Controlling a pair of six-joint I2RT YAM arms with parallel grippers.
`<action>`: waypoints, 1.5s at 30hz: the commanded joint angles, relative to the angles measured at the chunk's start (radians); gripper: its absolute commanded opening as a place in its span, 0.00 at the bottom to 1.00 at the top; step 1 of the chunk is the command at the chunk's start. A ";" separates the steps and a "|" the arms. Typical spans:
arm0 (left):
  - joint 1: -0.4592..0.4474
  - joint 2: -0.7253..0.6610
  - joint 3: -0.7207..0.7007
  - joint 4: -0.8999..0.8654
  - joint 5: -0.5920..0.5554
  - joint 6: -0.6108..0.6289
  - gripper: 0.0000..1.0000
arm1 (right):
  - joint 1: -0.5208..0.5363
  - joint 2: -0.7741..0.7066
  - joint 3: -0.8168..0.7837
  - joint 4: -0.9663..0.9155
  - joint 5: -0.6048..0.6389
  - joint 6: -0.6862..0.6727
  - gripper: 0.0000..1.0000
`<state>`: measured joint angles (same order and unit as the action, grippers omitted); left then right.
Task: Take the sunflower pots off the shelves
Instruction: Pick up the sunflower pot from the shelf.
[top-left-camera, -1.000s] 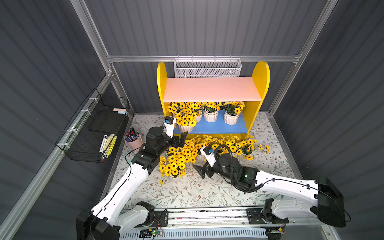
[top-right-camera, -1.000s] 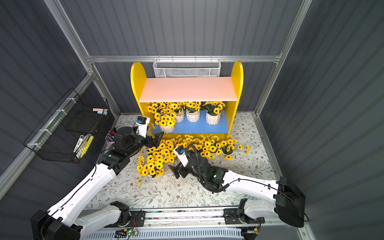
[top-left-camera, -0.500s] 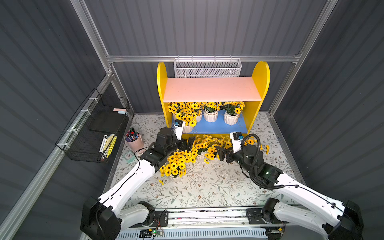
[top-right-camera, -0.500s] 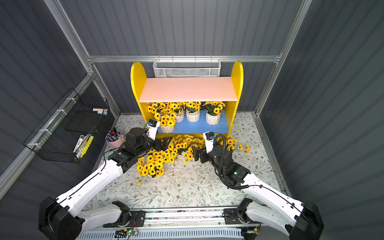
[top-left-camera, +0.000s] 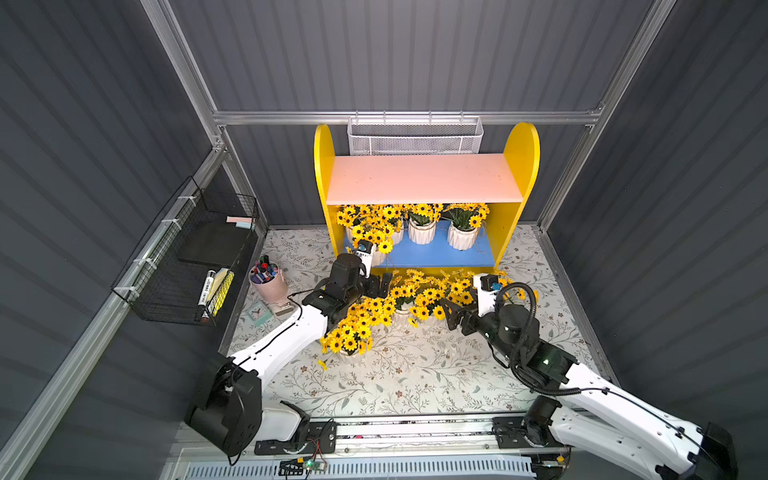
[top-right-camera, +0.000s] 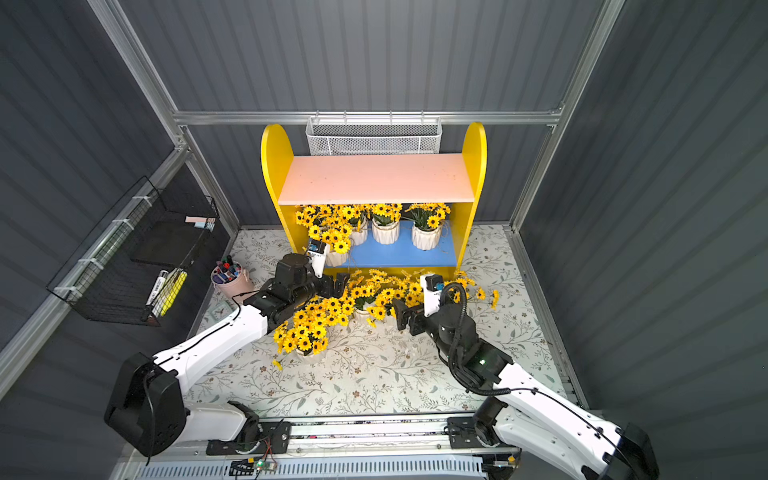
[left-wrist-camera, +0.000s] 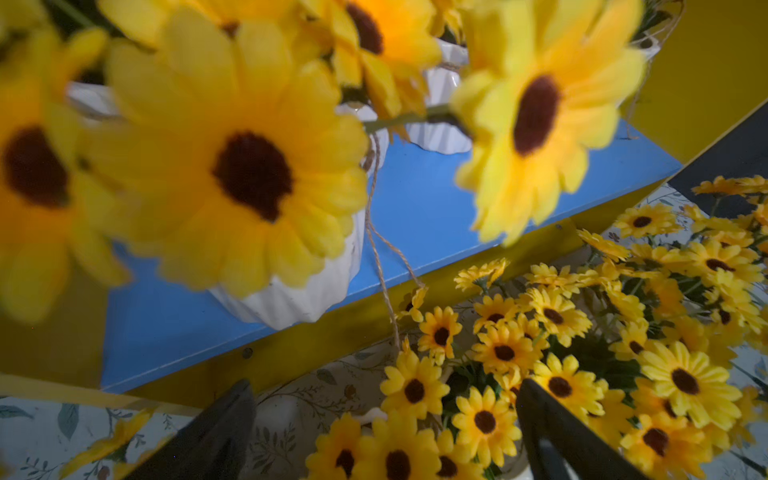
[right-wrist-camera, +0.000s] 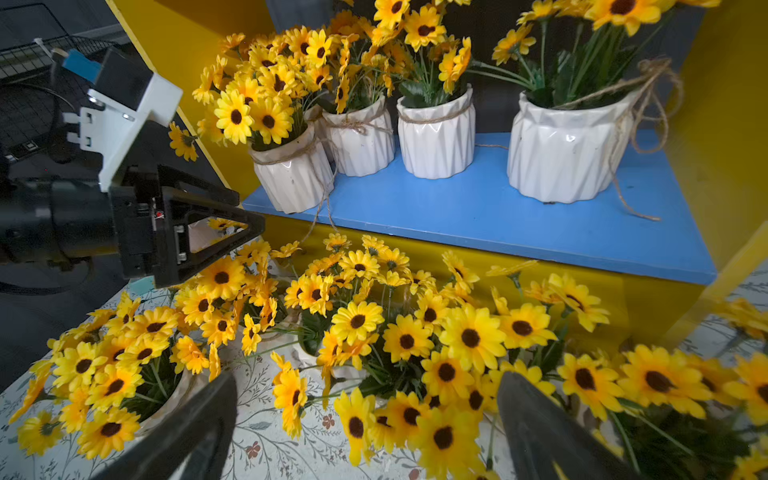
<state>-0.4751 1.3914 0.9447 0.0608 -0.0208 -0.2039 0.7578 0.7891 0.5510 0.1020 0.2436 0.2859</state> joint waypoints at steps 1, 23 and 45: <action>0.000 0.031 -0.003 0.112 -0.062 -0.009 0.99 | -0.006 -0.051 -0.014 -0.035 0.008 0.019 0.99; 0.000 0.177 -0.028 0.455 -0.240 -0.016 0.99 | -0.006 -0.167 -0.058 -0.106 -0.053 0.018 0.99; 0.000 0.274 -0.087 0.801 -0.285 0.089 0.99 | -0.008 -0.124 -0.039 -0.090 -0.113 -0.021 0.99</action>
<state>-0.4751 1.6436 0.8677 0.8104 -0.2909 -0.1497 0.7532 0.6586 0.4953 0.0029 0.1444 0.2798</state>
